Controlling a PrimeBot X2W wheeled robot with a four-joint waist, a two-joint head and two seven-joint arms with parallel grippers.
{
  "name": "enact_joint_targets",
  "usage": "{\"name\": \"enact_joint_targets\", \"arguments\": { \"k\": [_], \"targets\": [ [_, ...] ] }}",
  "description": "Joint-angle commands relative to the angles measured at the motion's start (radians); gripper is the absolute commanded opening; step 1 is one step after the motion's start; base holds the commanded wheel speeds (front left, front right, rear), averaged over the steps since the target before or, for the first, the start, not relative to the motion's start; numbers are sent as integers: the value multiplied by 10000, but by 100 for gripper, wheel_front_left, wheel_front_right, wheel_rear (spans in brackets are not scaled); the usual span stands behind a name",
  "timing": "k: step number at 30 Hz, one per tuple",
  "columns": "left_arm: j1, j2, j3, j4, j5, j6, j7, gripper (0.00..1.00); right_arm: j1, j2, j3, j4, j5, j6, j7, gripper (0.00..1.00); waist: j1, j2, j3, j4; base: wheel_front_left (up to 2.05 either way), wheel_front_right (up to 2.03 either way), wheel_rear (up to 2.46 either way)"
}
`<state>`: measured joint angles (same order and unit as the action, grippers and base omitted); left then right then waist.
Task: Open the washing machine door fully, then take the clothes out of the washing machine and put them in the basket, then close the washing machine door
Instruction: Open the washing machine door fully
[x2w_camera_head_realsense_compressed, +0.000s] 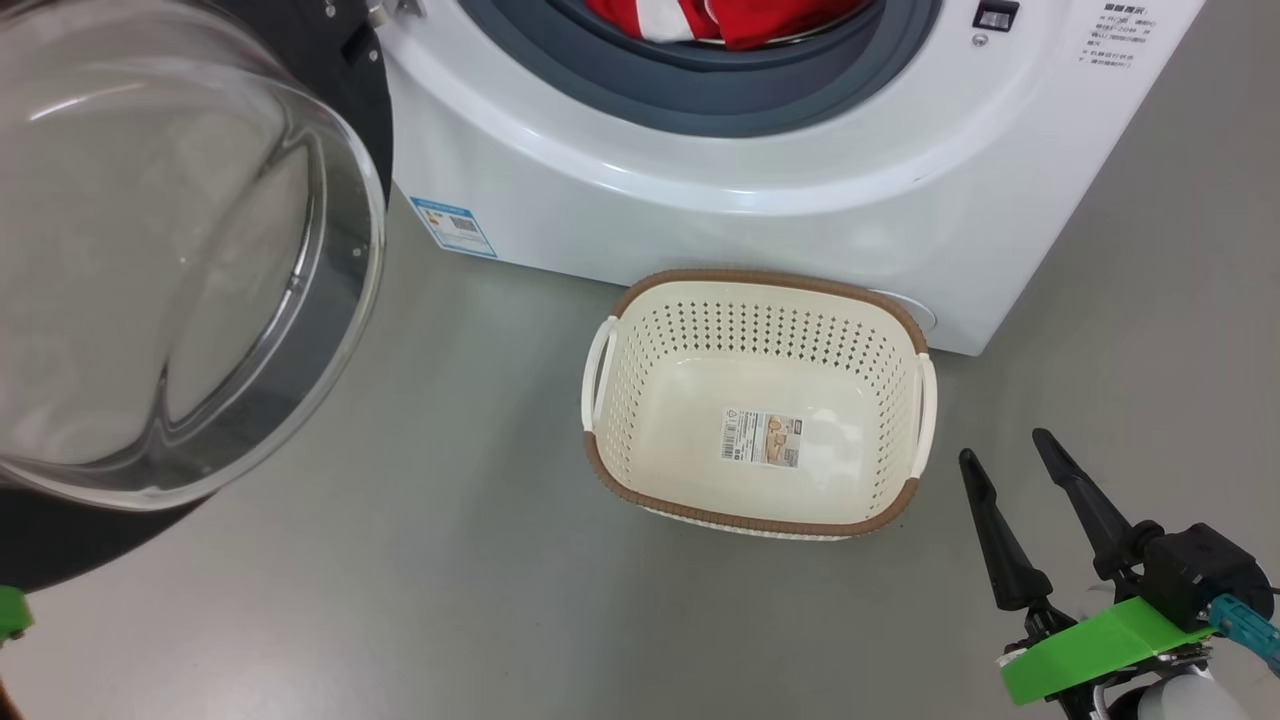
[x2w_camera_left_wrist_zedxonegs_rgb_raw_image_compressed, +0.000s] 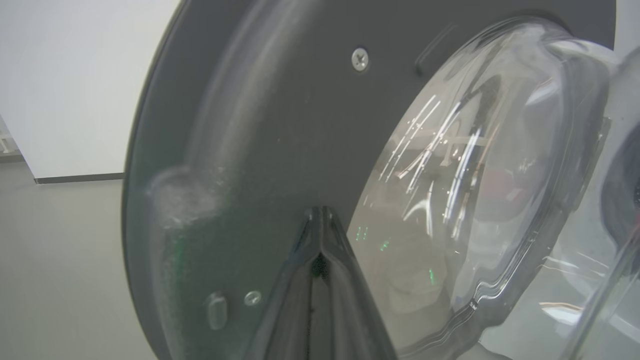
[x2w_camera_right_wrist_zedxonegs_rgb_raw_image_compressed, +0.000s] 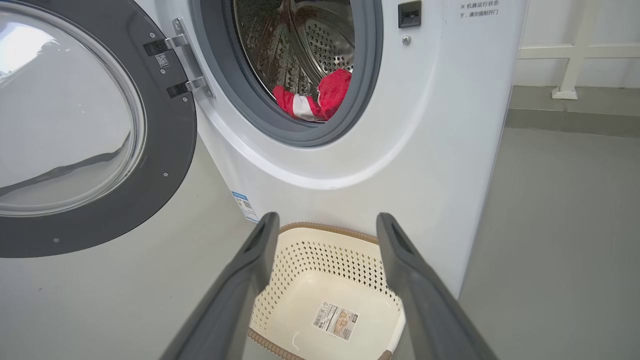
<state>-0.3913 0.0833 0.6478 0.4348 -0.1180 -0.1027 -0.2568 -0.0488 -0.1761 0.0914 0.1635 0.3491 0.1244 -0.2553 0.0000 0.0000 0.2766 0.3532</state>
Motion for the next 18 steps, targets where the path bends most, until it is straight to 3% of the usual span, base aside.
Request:
{"name": "enact_joint_targets", "arguments": {
  "k": [1, 18],
  "targets": [
    [-186, 666, 384, -148, 121, -21, -49, 0, -239, -81, 185, -259, -142, 63, -65, 100, 0, 0, 57, -21, 0, 0, 0],
    [-331, 941, 722, 700, 241, -264, -49, 0, -326, -14, 259, -142, -145, 63, -65, 100, 0, 0, -225, -139, 0, 0, 0]
  ]
}}
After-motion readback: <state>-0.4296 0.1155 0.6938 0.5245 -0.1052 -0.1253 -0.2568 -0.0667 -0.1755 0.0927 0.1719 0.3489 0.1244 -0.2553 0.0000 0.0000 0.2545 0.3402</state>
